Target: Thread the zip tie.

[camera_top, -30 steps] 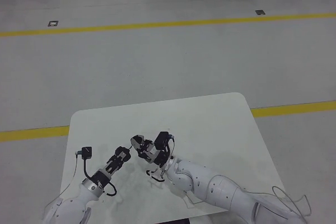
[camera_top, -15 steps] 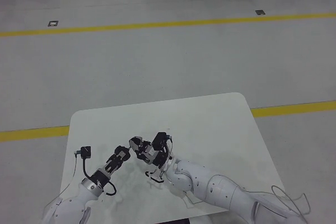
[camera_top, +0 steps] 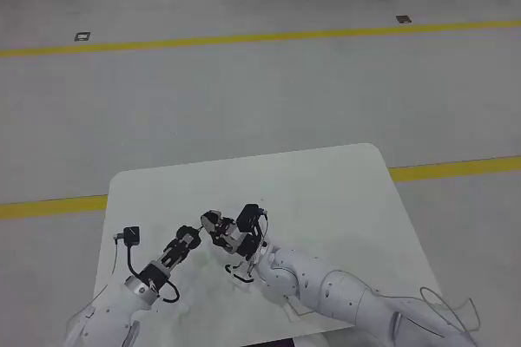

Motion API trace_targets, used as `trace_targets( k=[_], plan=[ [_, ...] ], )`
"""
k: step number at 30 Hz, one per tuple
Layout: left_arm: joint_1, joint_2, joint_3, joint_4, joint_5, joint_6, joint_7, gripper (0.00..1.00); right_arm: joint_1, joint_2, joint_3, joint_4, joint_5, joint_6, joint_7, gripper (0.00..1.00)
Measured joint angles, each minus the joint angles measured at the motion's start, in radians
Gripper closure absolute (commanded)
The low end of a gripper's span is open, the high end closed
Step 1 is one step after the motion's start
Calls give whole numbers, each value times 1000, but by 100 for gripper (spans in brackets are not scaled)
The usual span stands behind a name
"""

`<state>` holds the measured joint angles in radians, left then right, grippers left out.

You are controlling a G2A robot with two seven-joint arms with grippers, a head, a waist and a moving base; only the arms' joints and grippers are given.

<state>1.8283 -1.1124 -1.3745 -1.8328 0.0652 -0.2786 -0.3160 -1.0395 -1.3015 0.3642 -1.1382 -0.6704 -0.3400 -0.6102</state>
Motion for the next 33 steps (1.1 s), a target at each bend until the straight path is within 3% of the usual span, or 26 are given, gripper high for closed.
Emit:
trace_targets(
  k=[23,33],
  plan=[
    [7,7,-5,-5,-9,-7,1,100,2,-3,-3,2,7,0,-1,100],
    [-4,9,-2,0,-15,0,-6,100,11,-3,-23,-9,-5,0,-19,100]
  ],
)
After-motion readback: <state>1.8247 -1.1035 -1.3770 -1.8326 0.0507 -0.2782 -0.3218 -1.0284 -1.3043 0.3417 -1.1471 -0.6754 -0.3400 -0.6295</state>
